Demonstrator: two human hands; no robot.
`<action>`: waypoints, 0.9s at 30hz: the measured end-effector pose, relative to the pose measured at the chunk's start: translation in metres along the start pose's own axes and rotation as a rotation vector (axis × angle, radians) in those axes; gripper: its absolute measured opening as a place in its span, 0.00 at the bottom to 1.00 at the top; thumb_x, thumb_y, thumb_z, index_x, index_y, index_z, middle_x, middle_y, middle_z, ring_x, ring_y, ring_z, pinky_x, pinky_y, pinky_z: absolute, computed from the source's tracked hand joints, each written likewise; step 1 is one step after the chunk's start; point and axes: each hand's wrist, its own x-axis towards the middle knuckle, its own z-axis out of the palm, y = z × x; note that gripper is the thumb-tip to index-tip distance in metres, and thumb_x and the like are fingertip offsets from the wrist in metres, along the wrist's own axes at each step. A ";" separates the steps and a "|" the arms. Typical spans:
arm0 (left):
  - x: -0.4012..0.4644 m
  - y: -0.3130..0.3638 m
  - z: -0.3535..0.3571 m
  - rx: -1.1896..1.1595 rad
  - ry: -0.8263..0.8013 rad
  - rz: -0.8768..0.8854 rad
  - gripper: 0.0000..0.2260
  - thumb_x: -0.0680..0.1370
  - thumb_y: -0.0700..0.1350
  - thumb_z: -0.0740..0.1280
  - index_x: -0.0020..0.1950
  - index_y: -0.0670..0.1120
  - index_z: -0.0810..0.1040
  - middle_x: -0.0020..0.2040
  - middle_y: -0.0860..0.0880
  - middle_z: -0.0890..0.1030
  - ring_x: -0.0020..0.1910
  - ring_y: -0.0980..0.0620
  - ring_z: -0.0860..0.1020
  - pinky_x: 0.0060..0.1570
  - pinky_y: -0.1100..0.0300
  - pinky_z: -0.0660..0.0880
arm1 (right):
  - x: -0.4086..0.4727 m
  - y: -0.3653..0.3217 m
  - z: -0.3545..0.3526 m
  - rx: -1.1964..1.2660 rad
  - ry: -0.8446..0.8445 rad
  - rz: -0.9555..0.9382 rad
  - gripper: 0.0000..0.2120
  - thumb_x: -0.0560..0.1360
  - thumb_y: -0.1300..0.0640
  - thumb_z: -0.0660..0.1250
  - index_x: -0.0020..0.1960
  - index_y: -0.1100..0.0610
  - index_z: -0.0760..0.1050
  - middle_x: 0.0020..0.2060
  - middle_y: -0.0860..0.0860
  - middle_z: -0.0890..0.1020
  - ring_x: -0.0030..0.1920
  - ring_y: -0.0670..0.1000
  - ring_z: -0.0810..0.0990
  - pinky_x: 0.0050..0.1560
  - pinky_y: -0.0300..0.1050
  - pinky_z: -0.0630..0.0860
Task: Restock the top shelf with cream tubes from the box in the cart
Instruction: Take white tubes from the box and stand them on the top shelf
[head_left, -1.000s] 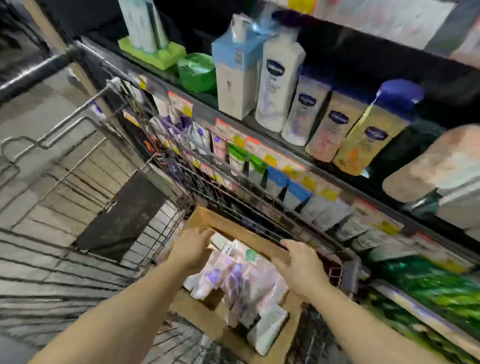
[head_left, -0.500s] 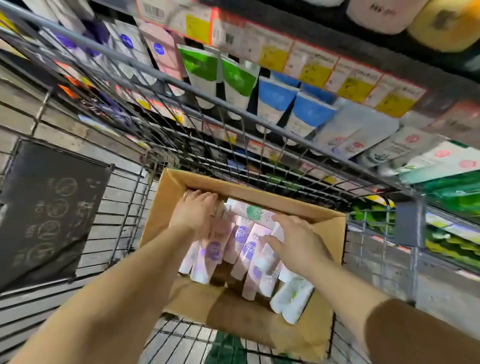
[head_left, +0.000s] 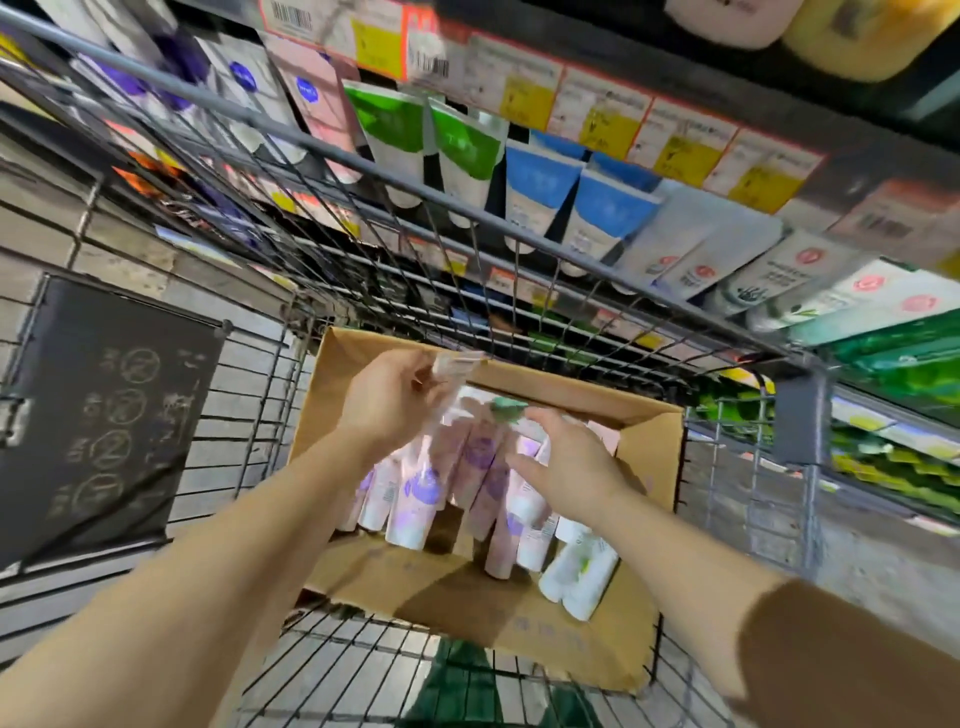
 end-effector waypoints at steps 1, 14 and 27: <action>-0.006 0.016 -0.001 -0.148 -0.033 -0.072 0.09 0.74 0.52 0.72 0.50 0.48 0.82 0.44 0.53 0.82 0.42 0.53 0.80 0.41 0.57 0.78 | -0.001 -0.004 -0.003 0.045 -0.011 -0.007 0.32 0.76 0.47 0.68 0.76 0.50 0.60 0.71 0.51 0.69 0.70 0.54 0.68 0.67 0.48 0.67; -0.080 0.071 0.118 -0.293 -0.621 -0.268 0.08 0.74 0.49 0.69 0.39 0.46 0.76 0.38 0.48 0.80 0.40 0.48 0.78 0.45 0.56 0.77 | -0.014 0.054 -0.046 0.316 0.095 0.255 0.24 0.75 0.52 0.68 0.65 0.59 0.64 0.56 0.56 0.75 0.46 0.55 0.81 0.28 0.41 0.72; -0.112 0.066 0.131 -0.144 -0.622 -0.334 0.04 0.76 0.45 0.66 0.46 0.47 0.79 0.44 0.49 0.82 0.44 0.51 0.79 0.46 0.58 0.76 | -0.049 0.055 -0.042 0.514 0.019 0.175 0.11 0.76 0.49 0.68 0.53 0.54 0.72 0.48 0.53 0.80 0.48 0.55 0.80 0.45 0.52 0.79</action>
